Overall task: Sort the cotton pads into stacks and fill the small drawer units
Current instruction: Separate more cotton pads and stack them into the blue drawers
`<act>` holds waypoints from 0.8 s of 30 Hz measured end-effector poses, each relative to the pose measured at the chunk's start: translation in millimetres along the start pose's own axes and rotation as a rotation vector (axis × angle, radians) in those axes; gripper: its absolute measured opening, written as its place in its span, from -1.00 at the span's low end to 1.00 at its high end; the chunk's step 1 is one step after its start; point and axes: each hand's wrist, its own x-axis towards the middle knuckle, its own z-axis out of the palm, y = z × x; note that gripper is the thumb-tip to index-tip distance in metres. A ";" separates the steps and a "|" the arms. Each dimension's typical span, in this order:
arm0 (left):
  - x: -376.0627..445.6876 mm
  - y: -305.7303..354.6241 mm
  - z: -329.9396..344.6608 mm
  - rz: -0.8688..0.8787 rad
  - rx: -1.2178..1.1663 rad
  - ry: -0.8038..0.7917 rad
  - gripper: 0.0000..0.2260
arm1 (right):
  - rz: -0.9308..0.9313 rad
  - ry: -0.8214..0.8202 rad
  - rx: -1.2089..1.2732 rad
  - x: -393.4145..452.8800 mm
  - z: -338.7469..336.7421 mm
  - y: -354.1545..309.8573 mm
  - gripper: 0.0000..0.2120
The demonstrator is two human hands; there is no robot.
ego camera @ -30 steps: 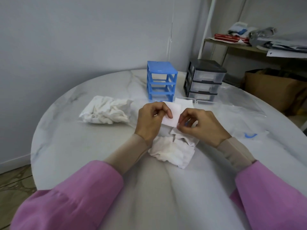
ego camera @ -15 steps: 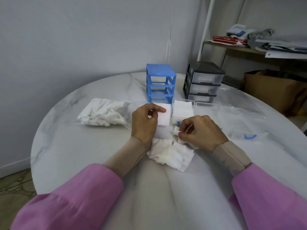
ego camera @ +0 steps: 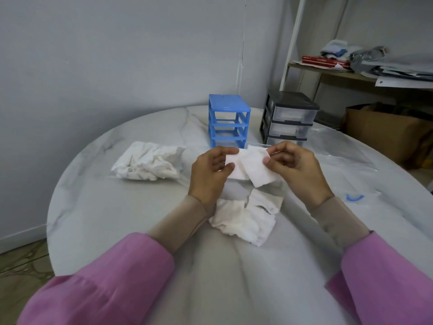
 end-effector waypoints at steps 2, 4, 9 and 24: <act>-1.0 0.7 0.5 -0.079 -0.135 -0.056 -0.65 | 0.044 -0.044 0.201 -1.5 3.0 -3.9 -0.81; -1.7 2.2 1.7 -0.138 -0.189 -0.094 -0.62 | 0.073 -0.060 0.295 -2.6 5.0 -4.8 -0.79; 0.7 5.5 2.9 -0.223 -0.286 -0.176 -0.74 | 0.107 -0.034 0.249 -2.8 7.1 0.6 -0.77; 0.4 5.6 5.5 -0.274 -0.330 -0.190 -0.81 | 0.061 0.032 0.038 -3.1 8.1 6.4 -0.75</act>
